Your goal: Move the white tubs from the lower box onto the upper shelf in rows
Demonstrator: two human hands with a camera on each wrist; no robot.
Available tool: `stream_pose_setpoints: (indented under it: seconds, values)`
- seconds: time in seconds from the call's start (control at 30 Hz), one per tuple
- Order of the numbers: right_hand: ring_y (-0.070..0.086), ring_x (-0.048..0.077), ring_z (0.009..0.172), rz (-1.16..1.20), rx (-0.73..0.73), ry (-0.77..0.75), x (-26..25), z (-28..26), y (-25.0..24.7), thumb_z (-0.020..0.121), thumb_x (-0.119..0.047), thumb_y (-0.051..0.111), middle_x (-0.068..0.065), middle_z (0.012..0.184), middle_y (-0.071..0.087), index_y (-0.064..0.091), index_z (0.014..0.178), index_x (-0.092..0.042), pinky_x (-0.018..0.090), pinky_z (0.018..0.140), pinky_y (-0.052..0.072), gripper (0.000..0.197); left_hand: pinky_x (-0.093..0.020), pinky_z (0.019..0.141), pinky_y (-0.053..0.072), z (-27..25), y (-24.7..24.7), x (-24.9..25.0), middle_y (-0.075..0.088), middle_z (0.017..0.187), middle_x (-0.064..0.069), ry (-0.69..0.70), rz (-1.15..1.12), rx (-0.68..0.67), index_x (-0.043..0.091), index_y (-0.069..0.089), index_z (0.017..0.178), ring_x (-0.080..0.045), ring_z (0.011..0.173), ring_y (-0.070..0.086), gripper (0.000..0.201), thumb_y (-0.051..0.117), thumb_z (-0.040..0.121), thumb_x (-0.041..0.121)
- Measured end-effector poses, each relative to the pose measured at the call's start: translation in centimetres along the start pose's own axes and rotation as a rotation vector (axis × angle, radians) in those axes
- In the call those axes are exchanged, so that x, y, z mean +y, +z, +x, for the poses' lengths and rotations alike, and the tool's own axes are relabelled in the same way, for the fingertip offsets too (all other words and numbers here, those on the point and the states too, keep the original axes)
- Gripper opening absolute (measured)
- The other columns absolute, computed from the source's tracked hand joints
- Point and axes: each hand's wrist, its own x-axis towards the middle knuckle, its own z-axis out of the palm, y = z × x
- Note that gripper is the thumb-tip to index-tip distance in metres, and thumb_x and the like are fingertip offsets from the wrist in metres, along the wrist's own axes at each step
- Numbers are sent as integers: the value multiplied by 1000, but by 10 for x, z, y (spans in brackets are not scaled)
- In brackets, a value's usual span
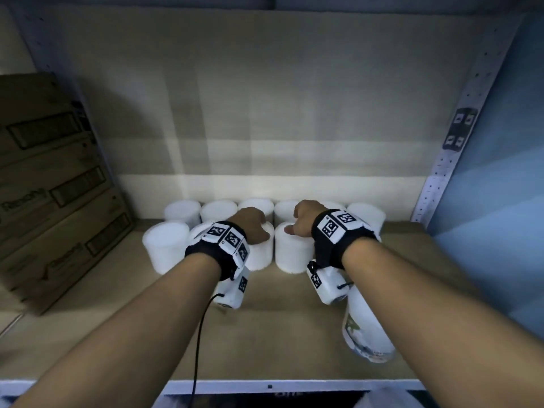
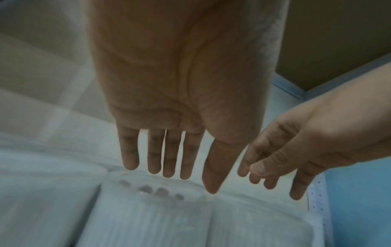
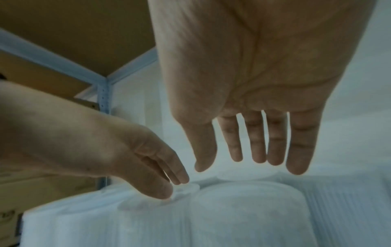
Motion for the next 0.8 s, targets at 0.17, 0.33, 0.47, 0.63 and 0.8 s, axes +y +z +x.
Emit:
stream_pose_setpoints:
  seconds: [0.17,0.33,0.47,0.63,0.8]
  values:
    - [51,33,121,-97,-29,39,-1,18,24,76,-50,65,13,131,53,53,121,-12,42,98,46,61,-30,101,39,12,8,-4,55,134,-11,11,13,23,8,55,128,-26,124,51,44,54,91,32]
    - [45,33,125,-133,-8,49,1,24,28,75,-51,66,14,135,46,48,126,-12,43,100,44,66,-28,106,34,16,6,-13,46,143,-5,21,3,13,14,50,135,-21,132,43,53,62,88,35]
    - [45,33,125,-158,-7,44,2,26,30,78,-49,65,15,136,45,48,126,-12,42,100,43,63,-29,107,34,17,8,-16,45,143,-4,24,1,22,17,49,135,-21,131,43,54,62,87,38]
    - [48,33,123,-174,-20,22,0,23,27,78,-50,65,14,135,46,49,126,-13,41,98,44,62,-29,106,34,16,11,-18,47,140,-5,29,-8,43,17,51,134,-21,130,45,53,63,87,37]
    - [51,29,123,-196,-30,-24,1,20,24,80,-41,66,10,136,48,47,131,-14,38,99,46,60,-30,107,35,17,13,-19,47,140,-4,27,-10,47,16,51,134,-21,130,45,52,62,87,37]
